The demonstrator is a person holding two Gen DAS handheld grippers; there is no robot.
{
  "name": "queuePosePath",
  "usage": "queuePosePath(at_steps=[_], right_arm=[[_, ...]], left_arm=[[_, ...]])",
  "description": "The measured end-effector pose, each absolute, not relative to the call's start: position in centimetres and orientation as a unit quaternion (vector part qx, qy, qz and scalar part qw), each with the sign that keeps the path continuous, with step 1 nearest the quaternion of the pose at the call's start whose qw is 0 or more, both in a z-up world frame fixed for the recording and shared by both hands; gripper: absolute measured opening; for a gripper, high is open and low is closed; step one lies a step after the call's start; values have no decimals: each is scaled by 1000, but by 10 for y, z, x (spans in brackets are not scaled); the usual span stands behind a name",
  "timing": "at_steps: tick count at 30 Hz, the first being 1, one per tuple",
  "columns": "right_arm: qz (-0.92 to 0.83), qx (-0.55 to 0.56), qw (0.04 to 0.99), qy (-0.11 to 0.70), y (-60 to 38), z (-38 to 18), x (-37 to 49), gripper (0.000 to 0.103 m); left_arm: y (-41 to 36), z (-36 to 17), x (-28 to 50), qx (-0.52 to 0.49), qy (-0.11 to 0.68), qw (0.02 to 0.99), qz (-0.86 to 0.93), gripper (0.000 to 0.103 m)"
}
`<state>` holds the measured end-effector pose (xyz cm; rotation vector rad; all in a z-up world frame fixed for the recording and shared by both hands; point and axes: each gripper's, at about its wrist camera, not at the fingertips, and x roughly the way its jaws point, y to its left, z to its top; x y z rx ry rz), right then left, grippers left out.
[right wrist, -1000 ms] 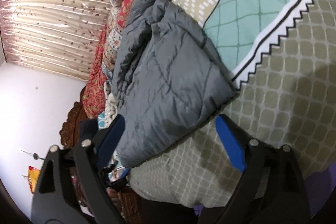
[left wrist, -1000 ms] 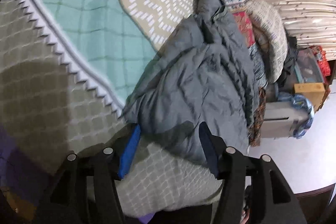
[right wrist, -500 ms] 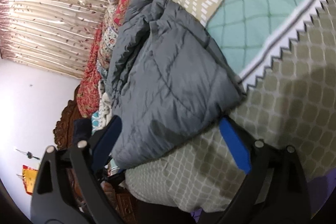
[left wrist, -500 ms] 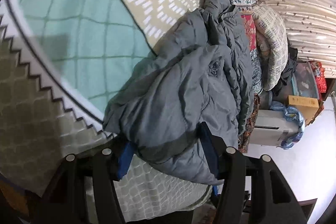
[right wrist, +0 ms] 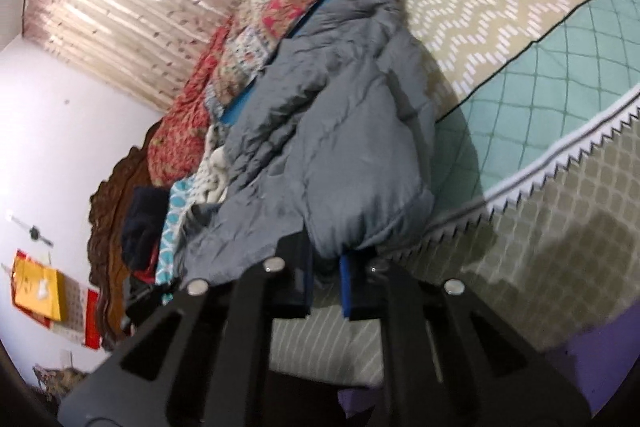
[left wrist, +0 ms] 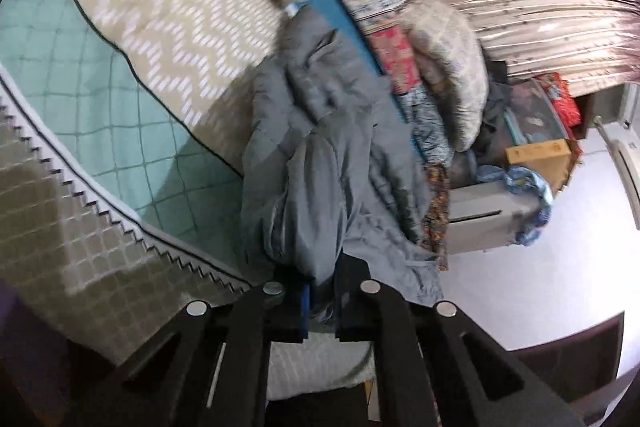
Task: Fold large clothes
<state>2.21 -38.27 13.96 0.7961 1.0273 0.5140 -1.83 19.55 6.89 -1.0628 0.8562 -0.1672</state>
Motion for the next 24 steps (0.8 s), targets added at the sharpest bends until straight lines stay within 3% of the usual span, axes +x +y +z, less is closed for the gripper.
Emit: queuePosePath(at_steps=[5,13,24], right_arm=[[262,360,754,483,-389,152,-27,9],[277,385,713,517,-400,154,-82,10],[281,420,734,454,-366,203,76,10]], left_arm=[[199,89,-76,-486,382,781,-87,4],[208,67,-153,-558,382,733,-76,4],[224,115,-6,-590,328,734,-75,4]])
